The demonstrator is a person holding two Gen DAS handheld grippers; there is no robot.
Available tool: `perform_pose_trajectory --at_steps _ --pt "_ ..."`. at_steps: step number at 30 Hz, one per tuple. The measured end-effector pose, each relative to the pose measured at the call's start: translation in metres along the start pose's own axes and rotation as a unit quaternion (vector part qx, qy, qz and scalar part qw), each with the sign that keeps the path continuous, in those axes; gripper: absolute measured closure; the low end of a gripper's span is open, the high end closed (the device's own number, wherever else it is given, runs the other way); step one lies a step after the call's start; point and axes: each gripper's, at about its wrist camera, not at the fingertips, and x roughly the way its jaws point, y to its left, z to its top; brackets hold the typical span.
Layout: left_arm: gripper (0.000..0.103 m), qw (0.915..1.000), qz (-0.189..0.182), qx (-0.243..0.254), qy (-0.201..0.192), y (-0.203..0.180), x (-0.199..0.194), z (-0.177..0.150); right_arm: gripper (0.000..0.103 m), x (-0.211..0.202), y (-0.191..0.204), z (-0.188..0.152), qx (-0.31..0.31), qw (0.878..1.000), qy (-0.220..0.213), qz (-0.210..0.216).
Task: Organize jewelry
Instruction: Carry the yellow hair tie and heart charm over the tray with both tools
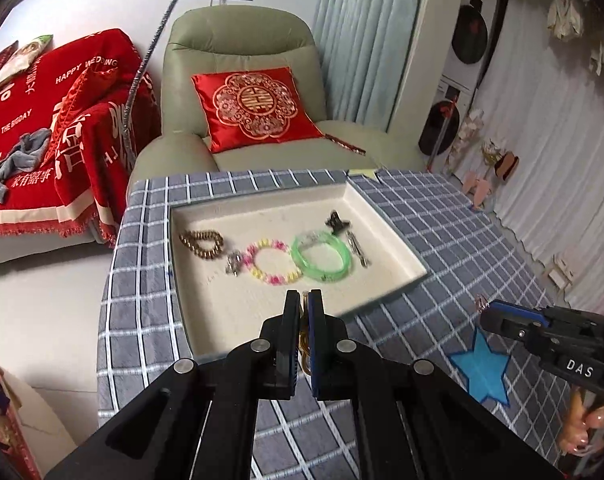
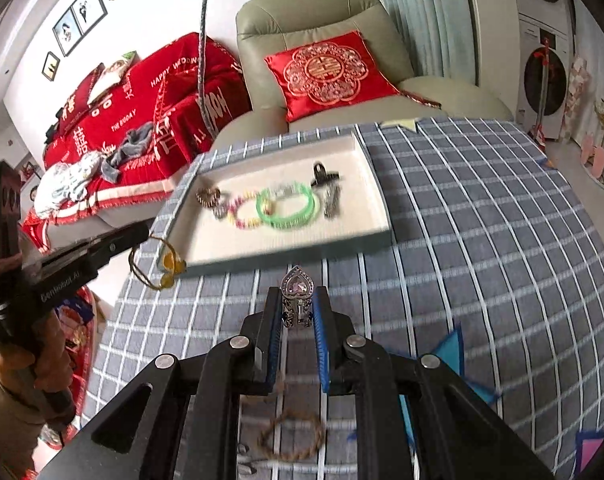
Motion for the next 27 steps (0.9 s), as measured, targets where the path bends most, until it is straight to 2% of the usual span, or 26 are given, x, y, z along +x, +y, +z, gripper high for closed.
perform_pose_trajectory --at_steps 5,13,21,27 --pt "0.084 1.0 0.003 -0.008 -0.003 0.009 0.012 0.02 0.086 0.018 0.003 0.032 -0.008 1.0 0.0 0.003" --pt "0.084 0.9994 0.03 -0.014 0.007 0.026 0.049 0.042 0.086 0.063 0.001 0.071 -0.017 1.0 0.011 -0.01" --pt "0.084 0.9976 0.052 -0.022 0.039 0.041 0.092 0.041 0.086 0.109 -0.01 0.097 -0.012 0.999 0.021 -0.024" --pt "0.084 0.9956 0.062 -0.031 0.064 0.05 0.12 0.033 0.086 0.145 -0.024 0.103 0.003 0.999 0.033 -0.04"
